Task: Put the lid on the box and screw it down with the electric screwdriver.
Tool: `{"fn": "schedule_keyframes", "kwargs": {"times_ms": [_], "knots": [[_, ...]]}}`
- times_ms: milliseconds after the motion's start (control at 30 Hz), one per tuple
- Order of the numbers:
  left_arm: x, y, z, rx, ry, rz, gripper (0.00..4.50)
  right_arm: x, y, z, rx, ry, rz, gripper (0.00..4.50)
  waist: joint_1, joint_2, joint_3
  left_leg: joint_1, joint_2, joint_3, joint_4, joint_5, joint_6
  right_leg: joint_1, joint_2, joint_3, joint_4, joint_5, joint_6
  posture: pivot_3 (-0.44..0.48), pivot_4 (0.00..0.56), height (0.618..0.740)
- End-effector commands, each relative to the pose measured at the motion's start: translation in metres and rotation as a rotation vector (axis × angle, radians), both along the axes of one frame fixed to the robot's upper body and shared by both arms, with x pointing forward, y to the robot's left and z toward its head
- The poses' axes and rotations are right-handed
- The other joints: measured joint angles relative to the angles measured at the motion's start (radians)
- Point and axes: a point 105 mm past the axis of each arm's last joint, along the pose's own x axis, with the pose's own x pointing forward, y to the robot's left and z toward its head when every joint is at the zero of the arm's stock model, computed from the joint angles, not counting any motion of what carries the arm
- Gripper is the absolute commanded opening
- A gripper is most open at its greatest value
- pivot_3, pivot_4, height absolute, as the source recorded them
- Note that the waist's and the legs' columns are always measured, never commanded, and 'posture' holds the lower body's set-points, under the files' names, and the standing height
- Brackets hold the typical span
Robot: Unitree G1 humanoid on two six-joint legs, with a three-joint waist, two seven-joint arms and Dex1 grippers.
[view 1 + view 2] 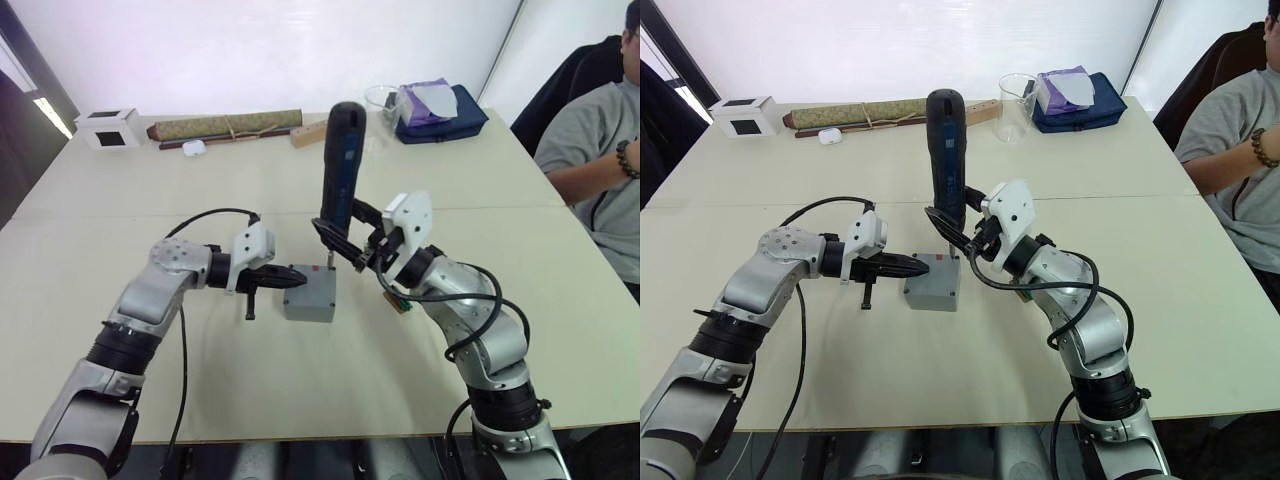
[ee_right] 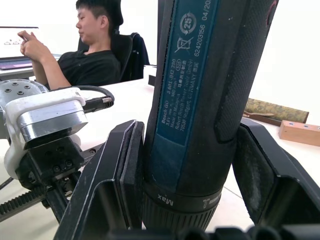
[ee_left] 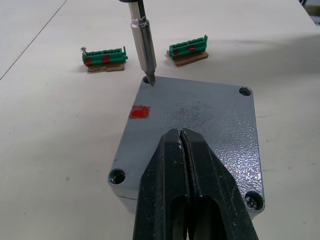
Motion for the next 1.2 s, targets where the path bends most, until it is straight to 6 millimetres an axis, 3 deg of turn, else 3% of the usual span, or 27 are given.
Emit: {"fn": "schedule_keyframes", "kwargs": {"times_ms": [33,400,1200], "knots": [[-0.0021,0.0003,-0.0071,0.032,0.008,-0.003,0.0,-0.0061,0.0007,0.0122,0.0,-0.068,0.018,2.18,0.0,0.0,0.0,0.0,0.0,0.0,0.0,0.0,0.0,0.0,0.0,0.0,0.0,0.0,0.0,0.0,0.15,0.736],[-0.0031,-0.0008,-0.007,0.029,0.007,-0.001,0.0,-0.0054,0.0054,0.0046,-0.002,-0.071,0.017,2.18,0.0,0.0,0.0,0.0,0.0,0.0,0.0,0.0,0.0,0.0,0.0,0.0,0.0,0.0,0.0,0.0,0.15,0.736],[-0.0021,-0.0013,-0.007,0.027,0.003,0.005,0.0,0.0004,0.002,0.0105,0.011,-0.136,-0.029,2.18,0.001,0.0,0.0,0.0,0.0,0.0,0.0,0.0,0.0,0.0,0.0,0.0,0.0,0.0,0.0,0.0,0.15,0.736]]}}
